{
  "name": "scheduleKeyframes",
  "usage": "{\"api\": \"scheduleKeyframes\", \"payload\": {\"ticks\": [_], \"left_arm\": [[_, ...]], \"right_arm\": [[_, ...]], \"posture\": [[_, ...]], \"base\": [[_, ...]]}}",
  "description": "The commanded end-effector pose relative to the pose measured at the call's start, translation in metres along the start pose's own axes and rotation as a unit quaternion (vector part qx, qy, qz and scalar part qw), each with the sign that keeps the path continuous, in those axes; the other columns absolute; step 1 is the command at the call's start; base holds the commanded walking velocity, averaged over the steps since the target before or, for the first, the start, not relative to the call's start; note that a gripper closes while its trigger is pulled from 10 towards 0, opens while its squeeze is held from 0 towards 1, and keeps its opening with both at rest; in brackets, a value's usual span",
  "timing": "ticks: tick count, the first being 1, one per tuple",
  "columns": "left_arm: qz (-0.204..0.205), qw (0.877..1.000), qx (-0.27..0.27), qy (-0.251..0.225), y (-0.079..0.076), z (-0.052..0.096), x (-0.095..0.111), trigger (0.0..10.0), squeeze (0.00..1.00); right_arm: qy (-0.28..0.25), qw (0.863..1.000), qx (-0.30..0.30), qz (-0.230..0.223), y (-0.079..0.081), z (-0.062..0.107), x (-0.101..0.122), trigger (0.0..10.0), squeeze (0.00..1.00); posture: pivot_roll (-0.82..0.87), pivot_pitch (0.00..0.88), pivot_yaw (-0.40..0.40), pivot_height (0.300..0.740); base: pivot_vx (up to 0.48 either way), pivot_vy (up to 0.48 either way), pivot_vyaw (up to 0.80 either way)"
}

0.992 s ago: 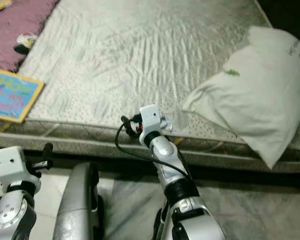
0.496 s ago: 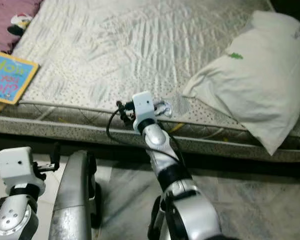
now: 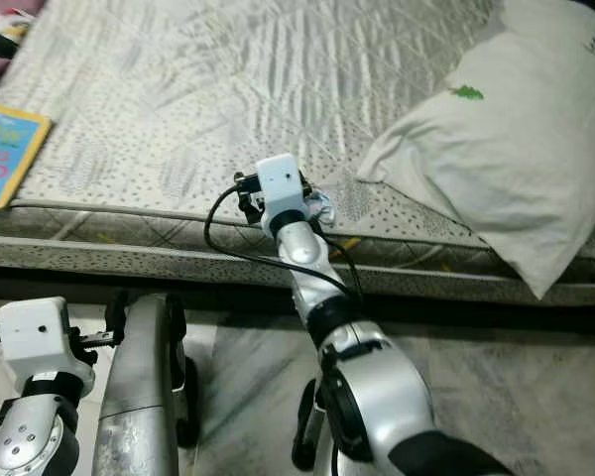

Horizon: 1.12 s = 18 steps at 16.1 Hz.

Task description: Clean up the room

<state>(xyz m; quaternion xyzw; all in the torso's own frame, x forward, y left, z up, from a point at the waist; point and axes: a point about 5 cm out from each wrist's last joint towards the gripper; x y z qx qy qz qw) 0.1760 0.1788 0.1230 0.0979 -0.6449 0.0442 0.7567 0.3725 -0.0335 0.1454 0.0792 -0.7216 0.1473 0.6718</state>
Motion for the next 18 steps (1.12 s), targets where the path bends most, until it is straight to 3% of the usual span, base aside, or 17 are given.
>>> {"api": "scheduleKeyframes", "payload": {"ticks": [1,2,5,10,14,18], "left_arm": [[0.003,1.000,-0.005,0.009,0.000,0.005,-0.001,10.0,0.00],[0.003,1.000,-0.006,0.010,-0.001,0.004,0.000,10.0,0.00],[0.004,1.000,-0.010,0.010,-0.002,0.003,0.000,10.0,0.00],[0.001,1.000,-0.006,0.010,-0.002,0.003,0.001,10.0,0.00],[0.000,1.000,-0.002,0.008,-0.001,0.000,0.002,10.0,0.00],[-0.001,1.000,-0.003,0.006,-0.002,-0.002,0.002,10.0,0.00]], "right_arm": [[0.023,1.000,-0.003,0.004,0.003,0.001,-0.006,10.0,0.00],[0.048,0.999,-0.006,0.024,0.004,0.000,-0.010,10.0,0.00],[0.094,0.995,-0.028,0.017,0.003,-0.001,-0.018,10.0,0.00],[0.093,0.992,-0.063,0.065,-0.001,-0.002,-0.016,10.0,0.00],[0.102,0.987,-0.097,0.083,-0.014,-0.001,-0.019,10.0,0.00],[0.148,0.977,-0.116,0.104,-0.025,0.006,-0.032,10.0,0.00]], "posture": [[0.24,0.331,-0.117,0.529],[0.24,0.332,-0.116,0.529],[0.25,0.331,-0.118,0.529],[0.26,0.330,-0.123,0.529],[0.26,0.319,-0.126,0.529],[0.26,0.306,-0.126,0.529]], "base": [[0.000,0.000,0.00],[0.000,0.000,0.00],[0.000,0.000,0.00],[0.000,0.000,0.00],[0.000,0.000,0.00],[0.000,0.000,0.00]]}}
Point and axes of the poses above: a point about 5 cm out from each wrist's last joint towards the gripper, its own z axis pointing back from the gripper into the wrist, its own x axis along the axis of the wrist's last joint, y = z × x, and after that the axes turned 2 degrees about -z, right-handed
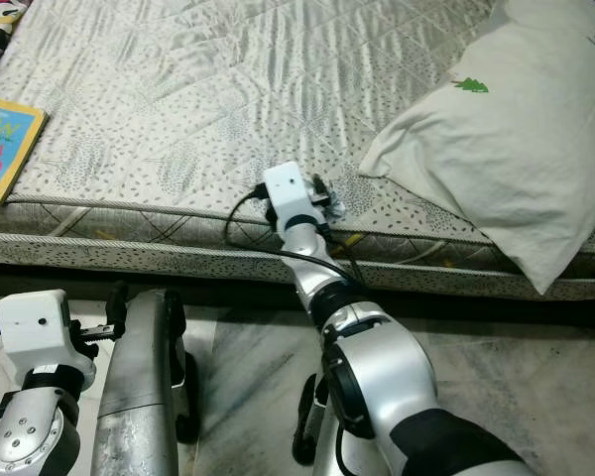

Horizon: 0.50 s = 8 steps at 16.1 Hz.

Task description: Clean up the room

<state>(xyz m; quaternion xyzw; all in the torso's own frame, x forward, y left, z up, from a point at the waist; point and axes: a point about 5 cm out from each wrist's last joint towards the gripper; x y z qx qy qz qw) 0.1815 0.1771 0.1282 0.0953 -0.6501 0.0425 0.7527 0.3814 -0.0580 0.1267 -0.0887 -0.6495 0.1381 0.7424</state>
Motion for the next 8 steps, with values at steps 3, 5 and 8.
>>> {"api": "scheduleKeyframes", "payload": {"ticks": [3,5,8], "left_arm": [[-0.001,1.000,0.002,0.012,0.001,0.000,-0.005,10.0,0.00],[-0.002,1.000,0.003,0.012,0.002,-0.001,-0.005,10.0,0.00],[-0.002,1.000,0.003,0.013,0.002,-0.003,-0.006,10.0,0.00]], "right_arm": [[0.056,0.998,-0.007,0.013,-0.002,0.004,-0.024,10.0,0.00],[0.068,0.998,-0.009,0.008,-0.003,0.005,-0.029,6.8,0.00],[0.080,0.997,-0.011,-0.003,-0.005,0.006,-0.033,0.0,0.00]], "posture": [[0.27,0.295,-0.126,0.529],[0.27,0.289,-0.125,0.529],[0.28,0.282,-0.125,0.529]], "base": [[0.000,0.000,0.00],[0.000,0.000,0.00],[0.000,0.000,0.00]]}}
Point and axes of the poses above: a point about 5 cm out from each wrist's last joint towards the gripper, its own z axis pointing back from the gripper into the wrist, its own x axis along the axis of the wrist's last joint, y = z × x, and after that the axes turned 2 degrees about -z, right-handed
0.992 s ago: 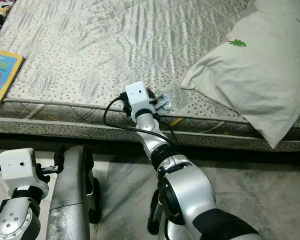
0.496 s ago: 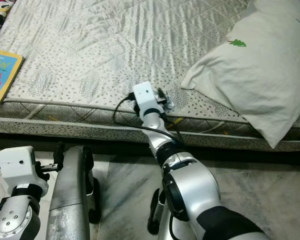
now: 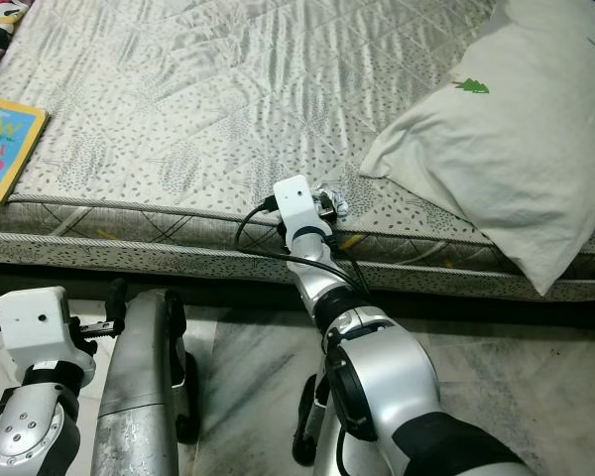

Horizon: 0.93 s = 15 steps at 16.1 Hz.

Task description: Clean up the room

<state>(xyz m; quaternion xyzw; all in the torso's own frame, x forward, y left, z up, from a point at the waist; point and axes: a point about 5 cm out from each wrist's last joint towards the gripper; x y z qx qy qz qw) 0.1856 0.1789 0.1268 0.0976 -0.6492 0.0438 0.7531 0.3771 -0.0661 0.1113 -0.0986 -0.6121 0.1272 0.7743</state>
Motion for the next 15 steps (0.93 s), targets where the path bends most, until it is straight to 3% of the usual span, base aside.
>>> {"api": "scheduleKeyframes", "payload": {"ticks": [1,15], "left_arm": [[-0.001,1.000,0.000,0.013,0.001,0.001,-0.005,10.0,0.00],[-0.002,1.000,-0.002,0.008,0.001,-0.010,-0.005,10.0,0.00]], "right_arm": [[0.031,1.000,-0.004,-0.006,-0.002,0.002,-0.015,0.0,0.00],[0.029,0.999,0.006,-0.043,-0.004,0.001,-0.013,0.0,0.00]], "posture": [[0.27,0.280,-0.125,0.529],[0.27,0.252,-0.125,0.529]], "base": [[0.000,0.000,0.00],[0.000,0.000,0.00]]}}
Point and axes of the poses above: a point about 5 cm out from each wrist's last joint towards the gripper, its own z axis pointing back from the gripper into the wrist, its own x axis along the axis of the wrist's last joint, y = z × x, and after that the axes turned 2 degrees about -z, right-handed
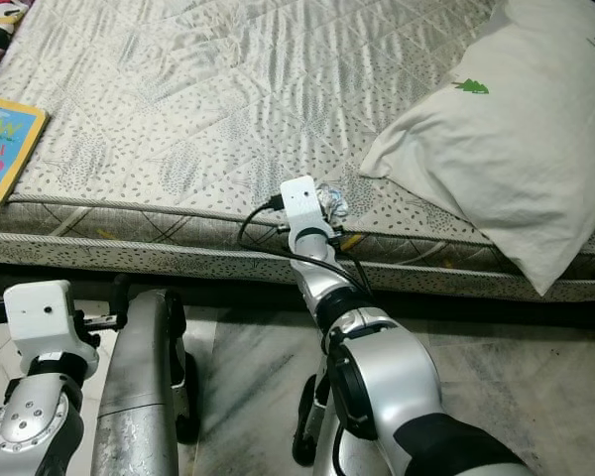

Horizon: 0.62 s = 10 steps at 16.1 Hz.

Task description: Clean up the room

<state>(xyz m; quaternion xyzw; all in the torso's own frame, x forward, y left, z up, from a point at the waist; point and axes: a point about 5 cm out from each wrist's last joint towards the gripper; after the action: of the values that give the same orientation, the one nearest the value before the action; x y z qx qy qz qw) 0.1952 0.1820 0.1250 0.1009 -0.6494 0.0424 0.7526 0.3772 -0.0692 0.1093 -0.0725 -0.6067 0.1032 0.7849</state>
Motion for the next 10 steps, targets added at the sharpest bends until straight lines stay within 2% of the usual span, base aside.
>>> {"api": "scheduleKeyframes", "payload": {"ticks": [1,8,10], "left_arm": [[0.000,1.000,-0.003,0.007,0.000,-0.001,-0.004,10.0,0.00],[-0.001,1.000,-0.007,-0.016,-0.004,-0.021,0.001,10.0,0.00],[0.001,1.000,-0.014,-0.028,-0.008,-0.032,0.002,10.0,0.00]], "right_arm": [[0.018,1.000,-0.001,-0.009,-0.003,0.001,-0.009,0.0,0.00],[0.006,1.000,0.000,-0.026,-0.011,-0.003,0.000,0.0,0.00],[-0.003,0.999,-0.001,-0.041,-0.018,-0.004,0.003,0.0,0.00]], "posture": [[0.27,0.251,-0.125,0.529],[0.26,0.163,-0.130,0.529],[0.23,0.119,-0.127,0.529]], "base": [[0.000,0.000,0.00],[0.000,0.000,0.00],[0.000,0.000,0.00]]}}
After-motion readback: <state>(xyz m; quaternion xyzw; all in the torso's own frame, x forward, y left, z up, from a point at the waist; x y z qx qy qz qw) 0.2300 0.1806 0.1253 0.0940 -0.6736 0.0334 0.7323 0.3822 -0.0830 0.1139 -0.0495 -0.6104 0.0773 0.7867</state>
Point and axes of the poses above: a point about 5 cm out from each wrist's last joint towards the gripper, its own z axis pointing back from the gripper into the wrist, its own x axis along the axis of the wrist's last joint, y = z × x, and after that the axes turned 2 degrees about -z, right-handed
